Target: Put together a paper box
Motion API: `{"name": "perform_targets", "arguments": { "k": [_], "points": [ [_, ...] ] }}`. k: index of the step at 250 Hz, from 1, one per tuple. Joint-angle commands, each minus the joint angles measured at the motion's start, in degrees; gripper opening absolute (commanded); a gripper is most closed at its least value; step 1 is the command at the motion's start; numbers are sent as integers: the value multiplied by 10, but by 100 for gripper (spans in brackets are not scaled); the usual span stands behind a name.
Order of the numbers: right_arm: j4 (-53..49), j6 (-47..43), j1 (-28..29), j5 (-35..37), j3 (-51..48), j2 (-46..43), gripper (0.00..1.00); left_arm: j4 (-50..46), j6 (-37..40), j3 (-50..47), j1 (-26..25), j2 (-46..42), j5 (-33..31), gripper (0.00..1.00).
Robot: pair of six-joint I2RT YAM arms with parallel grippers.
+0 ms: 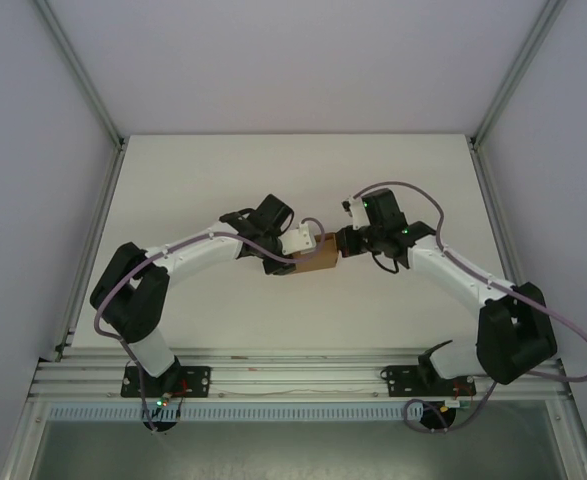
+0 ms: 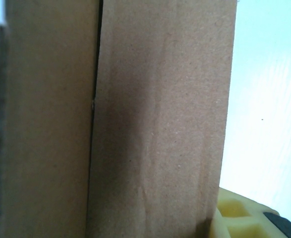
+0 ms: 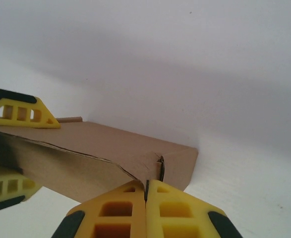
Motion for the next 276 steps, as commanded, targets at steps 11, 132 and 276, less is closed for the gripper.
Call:
{"name": "perform_targets", "arguments": {
  "k": [11, 132, 276],
  "points": [
    [72, 22, 3, 28, -55, 0, 0, 13, -6, 8, -2, 11, -7, 42],
    [24, 136, 4, 64, -30, -34, 1, 10, -2, 11, -2, 16, -1, 42],
    [247, 11, 4, 69, -184, -33, 0, 21, -6, 2, -1, 8, -7, 43]
  ]
}}
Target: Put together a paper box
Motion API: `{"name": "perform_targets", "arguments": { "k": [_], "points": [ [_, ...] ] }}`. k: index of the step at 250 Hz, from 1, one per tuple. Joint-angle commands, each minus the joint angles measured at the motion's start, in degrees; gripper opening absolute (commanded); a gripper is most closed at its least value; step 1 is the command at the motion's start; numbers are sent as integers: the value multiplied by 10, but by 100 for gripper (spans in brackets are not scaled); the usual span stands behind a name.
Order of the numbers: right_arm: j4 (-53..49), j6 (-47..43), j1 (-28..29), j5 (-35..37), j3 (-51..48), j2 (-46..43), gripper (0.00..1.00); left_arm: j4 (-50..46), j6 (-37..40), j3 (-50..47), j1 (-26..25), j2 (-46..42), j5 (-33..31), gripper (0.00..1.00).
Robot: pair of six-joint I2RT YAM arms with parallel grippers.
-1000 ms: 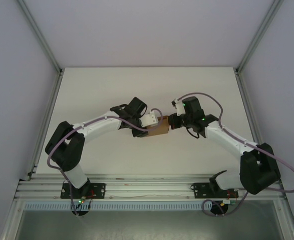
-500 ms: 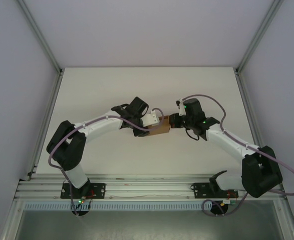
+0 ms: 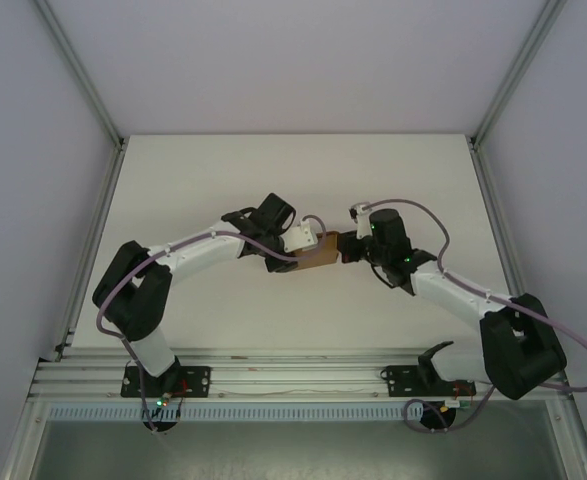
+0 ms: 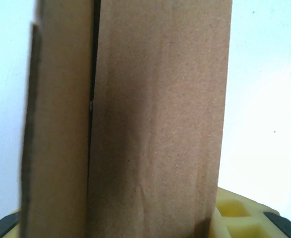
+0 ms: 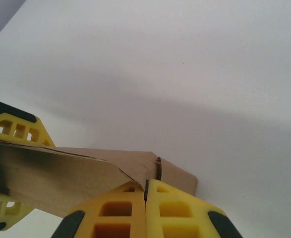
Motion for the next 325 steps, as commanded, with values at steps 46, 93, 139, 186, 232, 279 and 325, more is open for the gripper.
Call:
{"name": "perform_targets", "arguments": {
  "k": [46, 93, 139, 186, 232, 279, 325],
  "points": [
    [-69, 20, 0, 55, 1, -12, 0, 16, -10, 0, 0, -11, 6, 55],
    [-78, 33, 10, 69, 7, -6, 0, 40, -42, -5, 0, -44, 14, 99],
    [-117, 33, 35, 140, 31, 11, 0, 83, -111, -33, 0, -89, -24, 100],
    [-153, 40, 66, 199, 58, 18, 0, 84, -229, -50, -1, -142, -134, 100],
    [-166, 53, 81, 216, 71, 29, 0, 47, -293, -54, 0, -161, -168, 89],
    [-175, 56, 85, 213, 82, 31, 0, 52, -287, -70, 0, -154, -155, 60],
    [-195, 54, 85, 208, 93, 35, 0, 68, -275, -73, 1, -149, -147, 56]
  ]
}}
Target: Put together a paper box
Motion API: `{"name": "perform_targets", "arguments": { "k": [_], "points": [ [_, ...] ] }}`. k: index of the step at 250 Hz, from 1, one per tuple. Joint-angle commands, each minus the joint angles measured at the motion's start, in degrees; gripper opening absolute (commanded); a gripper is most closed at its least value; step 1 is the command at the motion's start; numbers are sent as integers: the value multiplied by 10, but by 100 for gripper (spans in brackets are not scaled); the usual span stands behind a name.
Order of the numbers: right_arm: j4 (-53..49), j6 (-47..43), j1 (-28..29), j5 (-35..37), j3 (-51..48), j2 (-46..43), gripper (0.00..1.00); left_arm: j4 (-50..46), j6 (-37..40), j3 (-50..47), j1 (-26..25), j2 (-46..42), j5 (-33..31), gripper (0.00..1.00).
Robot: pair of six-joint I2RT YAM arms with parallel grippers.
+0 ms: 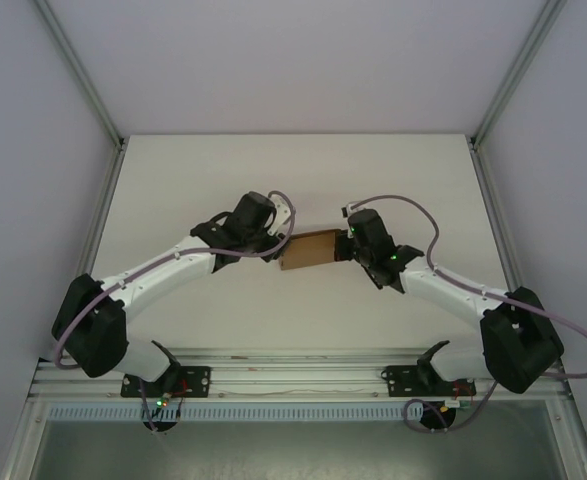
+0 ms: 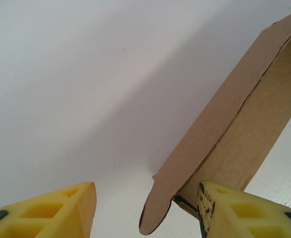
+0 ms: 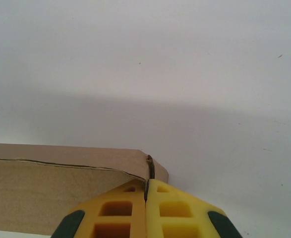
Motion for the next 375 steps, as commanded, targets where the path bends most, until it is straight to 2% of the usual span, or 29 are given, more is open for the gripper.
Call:
{"name": "perform_targets", "arguments": {
  "k": [1, 16, 122, 156, 176, 230, 252, 292, 332, 354, 375],
  "points": [
    [-63, 4, 4, 11, 11, 15, 0, 4, 0, -4, 2, 3, -5, 55],
    [-68, 6, 3, 14, 14, 15, 0, 5, -1, -2, 4, 8, -2, 50],
    [-84, 12, 8, 11, 30, 30, 0, -9, -13, -2, 8, 24, 1, 32],
    [-101, 15, 23, 41, 41, 36, 0, -15, -23, 1, 8, 28, 6, 21],
    [-105, 20, 30, 61, 45, 36, 0, -21, -31, 2, 8, 30, 0, 17],
    [-111, 33, 33, 66, 46, 38, 0, -20, -39, -16, 8, 24, -12, 17],
    [-113, 32, 33, 67, 47, 39, 0, -25, -42, -14, 8, 26, -17, 25],
    [-115, 32, 34, 61, 49, 41, 0, -24, -43, -10, 8, 28, -17, 25],
    [-126, 31, 39, 74, 57, 48, 0, -26, -60, 3, 8, 34, 5, 14],
    [-147, 35, 55, 114, 73, 54, 0, -38, -83, 15, 8, 38, 19, 5],
    [-172, 50, 71, 162, 90, 68, 0, -47, -110, 22, 8, 45, 32, 5]
  ]
}}
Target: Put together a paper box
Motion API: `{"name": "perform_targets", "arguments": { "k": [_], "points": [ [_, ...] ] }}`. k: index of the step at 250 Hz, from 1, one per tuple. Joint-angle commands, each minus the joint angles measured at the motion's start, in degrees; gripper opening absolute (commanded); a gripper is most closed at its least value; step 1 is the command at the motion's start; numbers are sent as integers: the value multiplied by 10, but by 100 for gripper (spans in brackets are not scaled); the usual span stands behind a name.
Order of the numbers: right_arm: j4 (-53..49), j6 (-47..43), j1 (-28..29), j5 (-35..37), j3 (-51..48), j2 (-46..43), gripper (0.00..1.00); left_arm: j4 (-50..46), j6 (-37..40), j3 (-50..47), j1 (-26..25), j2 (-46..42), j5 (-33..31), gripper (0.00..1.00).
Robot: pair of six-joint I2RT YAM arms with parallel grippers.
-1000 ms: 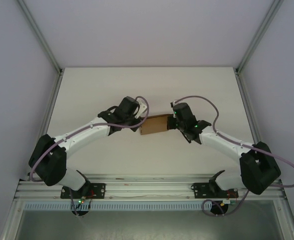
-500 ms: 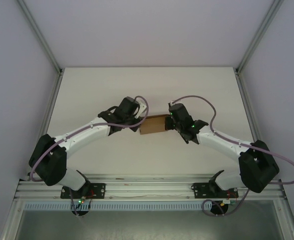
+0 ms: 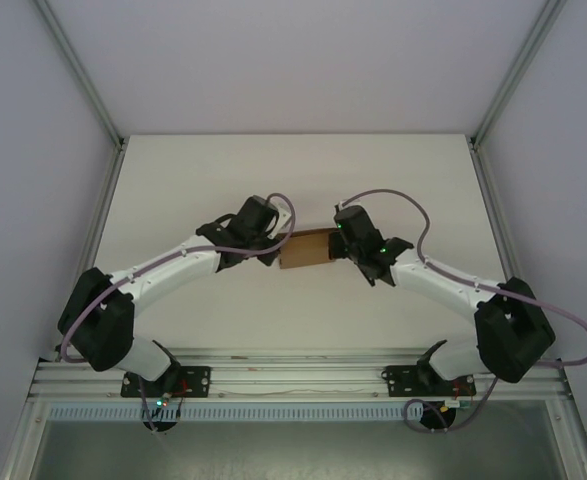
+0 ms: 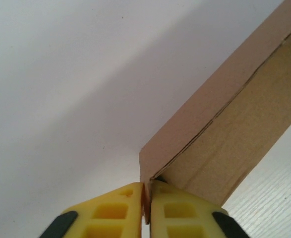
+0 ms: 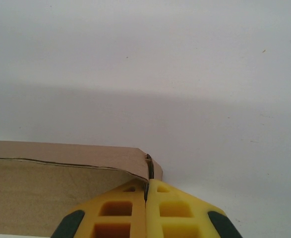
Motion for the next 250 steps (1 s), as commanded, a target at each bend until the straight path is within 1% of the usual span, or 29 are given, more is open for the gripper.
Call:
{"name": "perform_targets", "arguments": {
  "k": [1, 21, 57, 78, 83, 86, 106, 129, 145, 163, 182, 202, 217, 250],
  "points": [
    [-85, 22, 23, 72, 21, 25, 0, -25, -47, 24, 4, 15, 26, 4],
    [-105, 44, 39, 114, 34, 44, 0, -50, -82, 41, 5, 26, 27, 3],
    [-103, 59, 70, 177, 37, 74, 0, -83, -143, 63, 5, 40, 34, 3],
    [-105, 64, 78, 197, 36, 84, 0, -92, -158, 65, 12, 42, 65, 2],
    [-104, 63, 79, 198, 35, 85, 0, -97, -164, 67, 15, 43, 68, 2],
    [-104, 62, 79, 198, 35, 85, 0, -102, -166, 69, 17, 43, 70, 0],
    [-89, 55, 80, 186, 26, 86, 0, -127, -179, 86, 36, 45, 86, 0],
    [-77, 56, 81, 176, 15, 84, 0, -129, -202, 90, 66, 47, 151, 0],
    [-75, 60, 84, 179, 12, 83, 0, -129, -221, 93, 78, 53, 187, 0],
    [-71, 63, 84, 174, 9, 82, 0, -147, -238, 107, 79, 62, 169, 0],
    [-67, 67, 86, 167, 7, 83, 0, -144, -252, 110, 79, 66, 169, 0],
    [-68, 73, 88, 160, 10, 87, 0, -145, -266, 116, 79, 70, 185, 0],
    [-70, 80, 92, 164, 11, 88, 0, -157, -279, 123, 79, 71, 179, 0],
    [-72, 91, 95, 165, 15, 87, 0, -152, -302, 114, 77, 71, 168, 0]
  ]
}}
